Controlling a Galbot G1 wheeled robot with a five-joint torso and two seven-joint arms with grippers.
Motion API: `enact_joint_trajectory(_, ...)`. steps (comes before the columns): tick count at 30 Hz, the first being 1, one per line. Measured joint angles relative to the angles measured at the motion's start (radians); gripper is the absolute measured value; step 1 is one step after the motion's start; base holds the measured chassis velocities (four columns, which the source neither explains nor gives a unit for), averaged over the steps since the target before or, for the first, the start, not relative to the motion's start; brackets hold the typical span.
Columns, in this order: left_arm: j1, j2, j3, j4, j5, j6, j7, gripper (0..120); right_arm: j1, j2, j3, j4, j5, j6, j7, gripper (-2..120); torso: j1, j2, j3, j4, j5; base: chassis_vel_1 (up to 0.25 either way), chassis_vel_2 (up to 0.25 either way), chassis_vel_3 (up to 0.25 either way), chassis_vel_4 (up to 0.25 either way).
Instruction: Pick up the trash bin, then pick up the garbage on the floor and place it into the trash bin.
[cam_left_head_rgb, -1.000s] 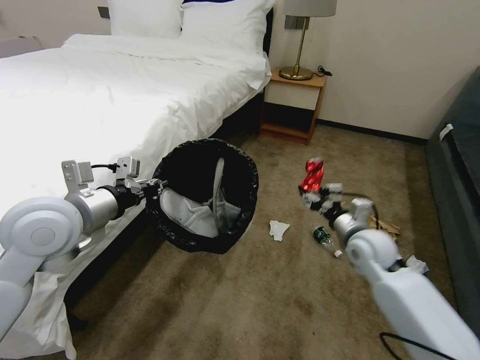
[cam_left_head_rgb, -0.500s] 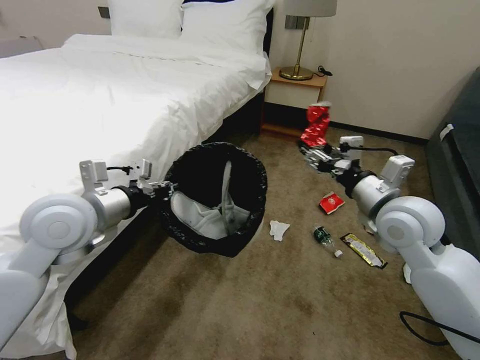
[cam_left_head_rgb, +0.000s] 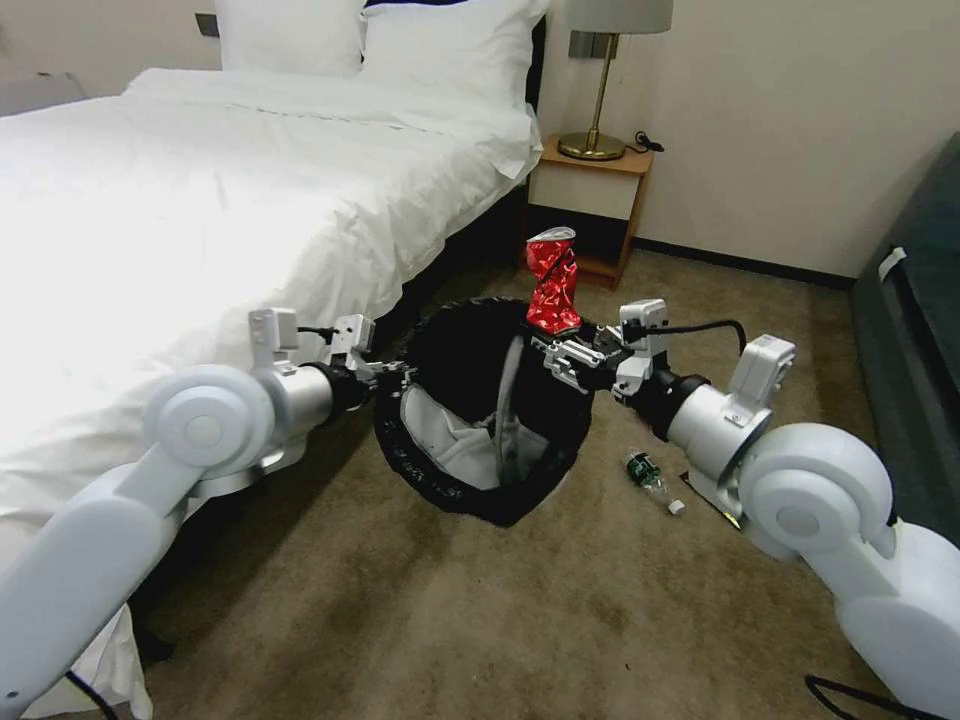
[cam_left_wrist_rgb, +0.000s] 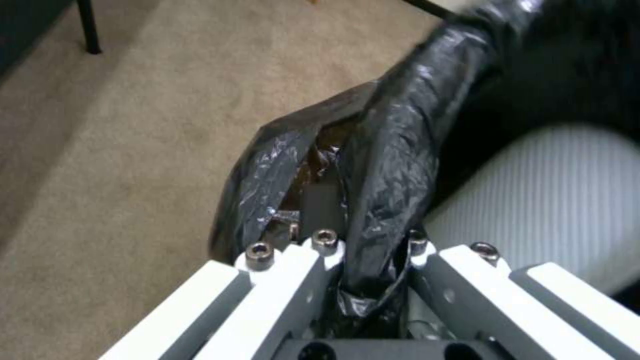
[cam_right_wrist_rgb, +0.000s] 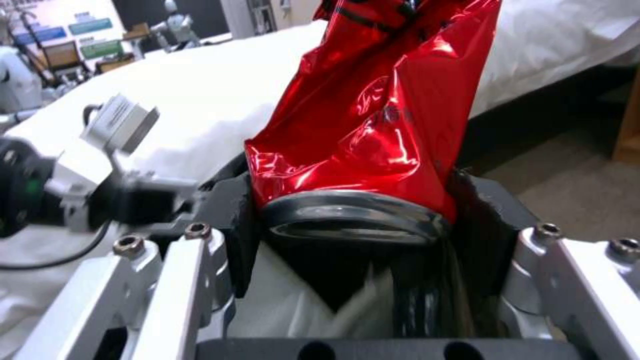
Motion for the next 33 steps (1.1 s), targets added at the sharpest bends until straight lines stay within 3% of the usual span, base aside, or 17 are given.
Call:
enact_joint_trajectory(3,-0.016,-0.014,0.019,0.003,-0.003,0.000,-0.013,1,-0.002,0.009,-0.024,0.002,-0.016,-0.001,0.003,57,0.000,0.000,0.000,0.0000,-0.0001,0.000,0.000,0.000,0.000)
enact_joint_trajectory(8,-0.031,-0.027,0.028,0.004,-0.012,-0.001,-0.018,1,-0.003,0.019,-0.055,-0.003,-0.034,-0.010,-0.001,79,0.000,0.000,0.000,0.0003,-0.0004,0.000,0.000,0.000,0.000)
enact_joint_trajectory(16,-0.042,-0.032,0.031,0.003,-0.015,-0.001,-0.020,1,-0.006,0.023,-0.062,-0.014,-0.045,-0.015,-0.002,99,0.000,0.000,0.000,0.0000,-0.0002,0.000,0.000,0.000,0.000)
enact_joint_trajectory(33,-0.057,-0.036,0.026,0.003,-0.027,-0.001,-0.025,1,0.062,0.048,-0.067,-0.009,-0.058,0.000,-0.021,100,0.000,0.000,0.000,0.0000,-0.0002,0.000,0.000,0.000,0.000)
